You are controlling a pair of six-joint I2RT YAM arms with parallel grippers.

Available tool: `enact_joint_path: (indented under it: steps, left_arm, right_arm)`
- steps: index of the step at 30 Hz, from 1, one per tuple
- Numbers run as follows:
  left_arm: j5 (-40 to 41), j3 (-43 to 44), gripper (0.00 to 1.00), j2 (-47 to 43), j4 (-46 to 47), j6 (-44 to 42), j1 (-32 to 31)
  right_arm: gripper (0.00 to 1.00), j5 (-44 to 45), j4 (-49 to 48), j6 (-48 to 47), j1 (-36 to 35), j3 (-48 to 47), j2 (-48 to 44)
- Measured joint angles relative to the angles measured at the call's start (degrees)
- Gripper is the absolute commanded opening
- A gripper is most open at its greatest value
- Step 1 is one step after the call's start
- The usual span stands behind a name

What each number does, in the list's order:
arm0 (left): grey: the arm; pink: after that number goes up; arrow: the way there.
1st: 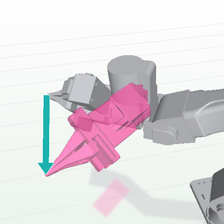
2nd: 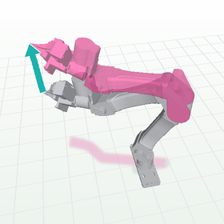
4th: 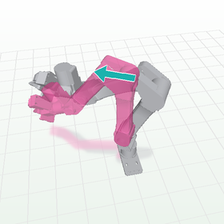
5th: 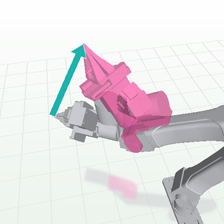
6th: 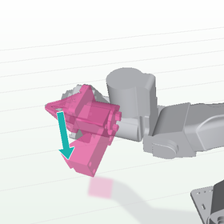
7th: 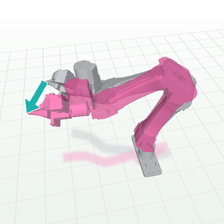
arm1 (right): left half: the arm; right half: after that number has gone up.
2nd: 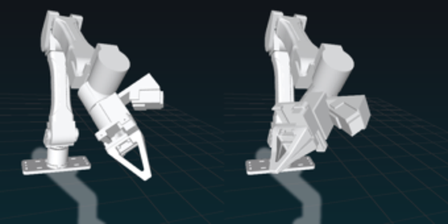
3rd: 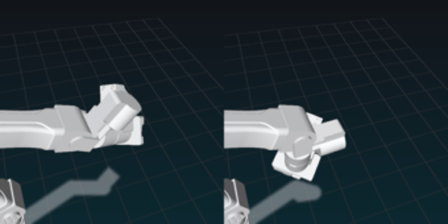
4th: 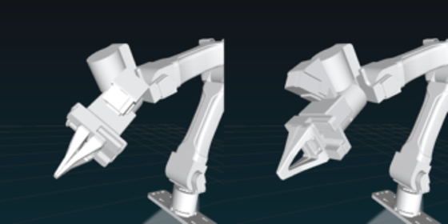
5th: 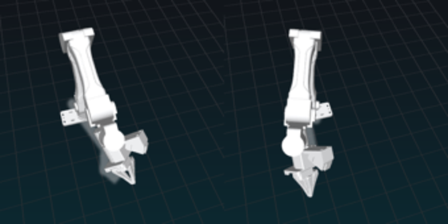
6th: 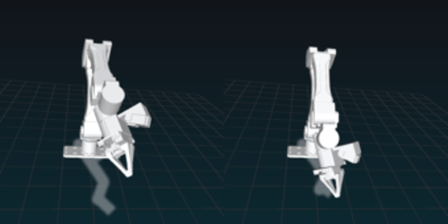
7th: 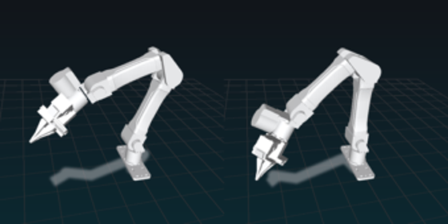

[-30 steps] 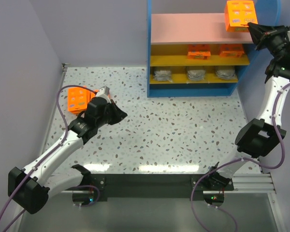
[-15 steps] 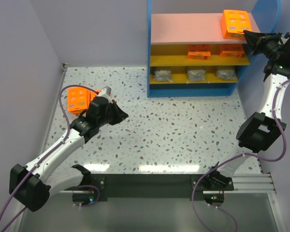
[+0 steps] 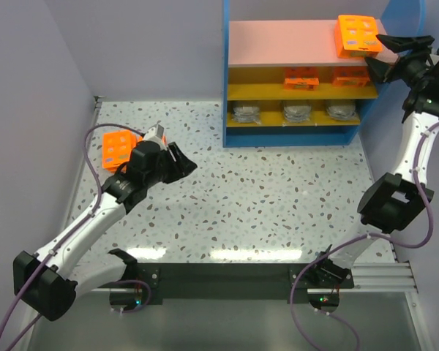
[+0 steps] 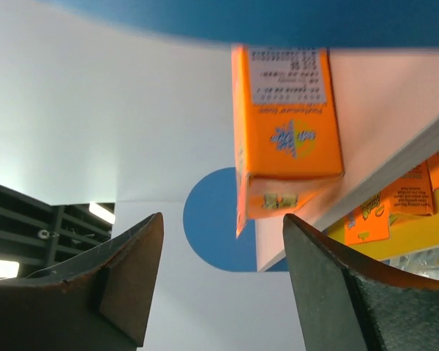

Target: Place and organize the cleaning sponges onto the shelf

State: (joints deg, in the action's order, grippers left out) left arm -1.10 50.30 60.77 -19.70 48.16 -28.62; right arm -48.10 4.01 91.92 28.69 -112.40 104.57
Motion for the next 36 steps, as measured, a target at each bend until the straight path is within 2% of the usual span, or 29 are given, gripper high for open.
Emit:
enact_joint_path:
  steps: [4, 8, 12, 16, 19, 22, 26, 31, 36]
  left_arm:
    - [1.5, 3.7, 0.67, 0.1, -2.6, -1.4, 3.3]
    - [0.9, 7.4, 0.69, 2.1, -3.7, -4.1, 12.3]
    - [-0.9, 11.3, 0.68, 9.0, -3.9, -7.5, 23.2]
    - [-0.9, 15.0, 0.66, 17.5, -4.7, -10.7, 29.8]
    - [0.3, 18.3, 0.64, 23.2, -4.8, -11.8, 33.4]
    - [1.1, 21.9, 0.6, 28.0, -4.6, -11.9, 35.9]
    - [2.6, 29.6, 0.55, 36.0, -4.4, -12.3, 36.5]
    - [11.0, 41.6, 0.54, 44.9, -7.7, -12.2, 36.7]
    - [16.8, 44.0, 0.49, 47.4, -11.8, -9.9, 41.0]
  right_arm:
    - [0.73, 0.0, 3.7, -3.0, 0.1, 2.6, -5.7]
    - [0.74, 1.7, 11.1, -10.8, -2.0, 7.3, -16.0]
    - [0.75, 5.6, 19.5, -21.8, -11.9, 16.5, -30.1]
    - [0.75, 7.7, 24.9, -30.0, -24.0, 31.4, -42.7]
    - [0.75, 9.1, 30.7, -34.9, -27.6, 43.2, -50.3]
    - [0.75, 9.7, 36.9, -39.2, -28.1, 50.8, -53.7]
    - [0.75, 9.6, 42.9, -43.5, -28.0, 55.3, -57.0]
    - [0.75, 9.6, 44.9, -46.5, -28.1, 57.7, -59.1]
    - [0.75, 9.6, 45.2, -47.6, -28.1, 59.2, -59.2]
